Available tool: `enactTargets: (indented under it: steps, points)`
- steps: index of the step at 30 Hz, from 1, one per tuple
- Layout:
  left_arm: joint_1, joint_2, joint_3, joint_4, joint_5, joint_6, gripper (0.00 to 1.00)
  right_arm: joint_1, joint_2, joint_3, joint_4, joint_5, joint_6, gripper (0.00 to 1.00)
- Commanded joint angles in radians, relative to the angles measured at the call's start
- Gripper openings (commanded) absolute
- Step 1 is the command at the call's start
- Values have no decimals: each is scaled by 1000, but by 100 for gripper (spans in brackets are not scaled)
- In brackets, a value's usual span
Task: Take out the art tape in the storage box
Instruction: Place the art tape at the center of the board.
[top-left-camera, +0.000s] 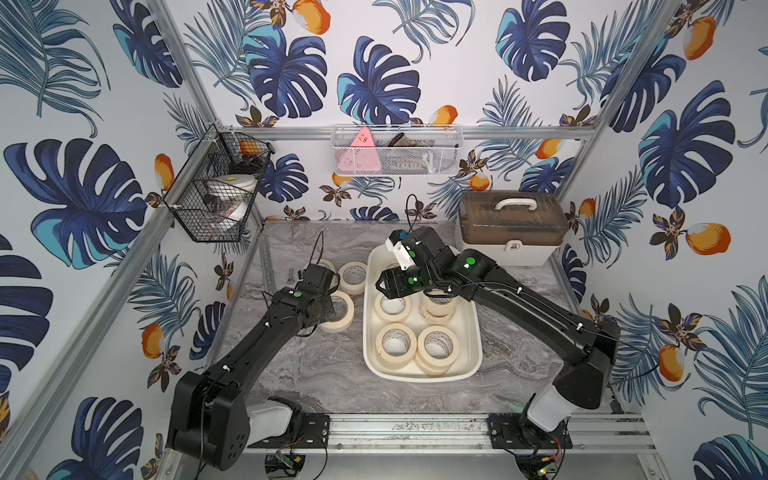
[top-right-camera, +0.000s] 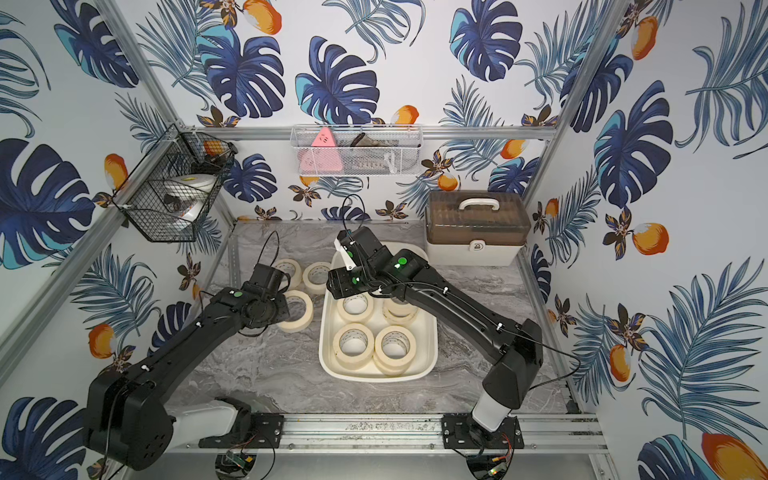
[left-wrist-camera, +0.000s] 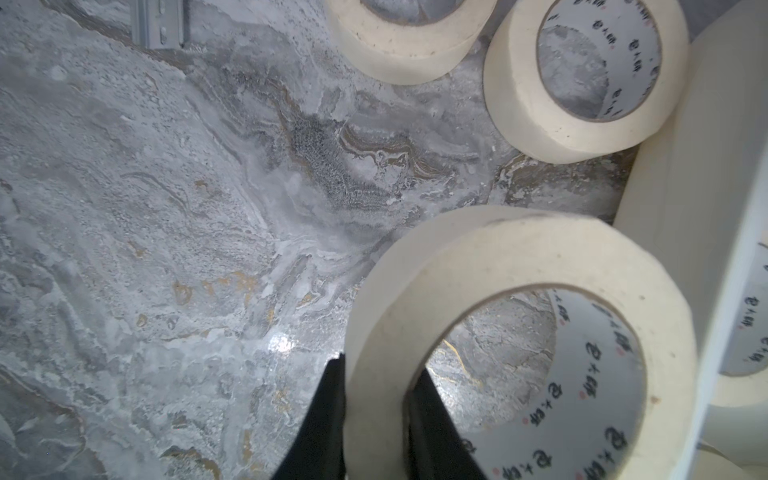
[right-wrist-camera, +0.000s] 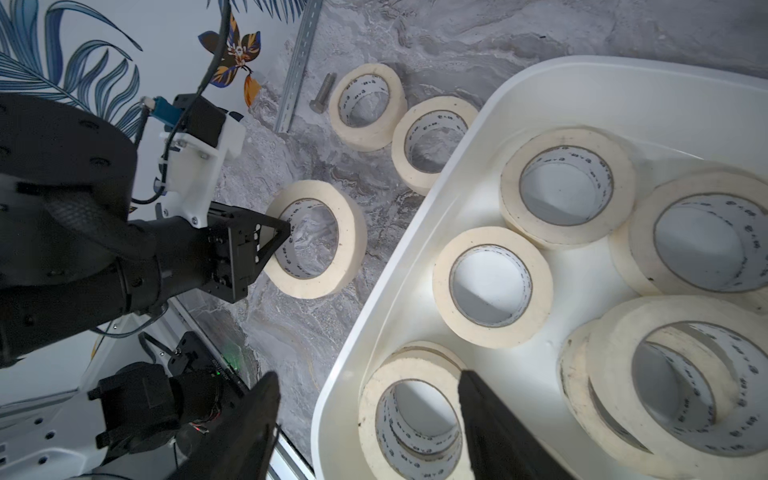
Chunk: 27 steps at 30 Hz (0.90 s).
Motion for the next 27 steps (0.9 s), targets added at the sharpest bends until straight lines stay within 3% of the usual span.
enactTargets:
  steps: [1,11,27]
  points:
    - [0,31,-9,98,4,-54,0,-31,-23,-34,17,13,-4,70]
    - [-59,157,0,191,-29,-93,0,-199,-95,-165,17,-50,46,70]
    - [-98,327,-4,332,-60,-113,0,-348,-161,-279,-52,-25,83,69]
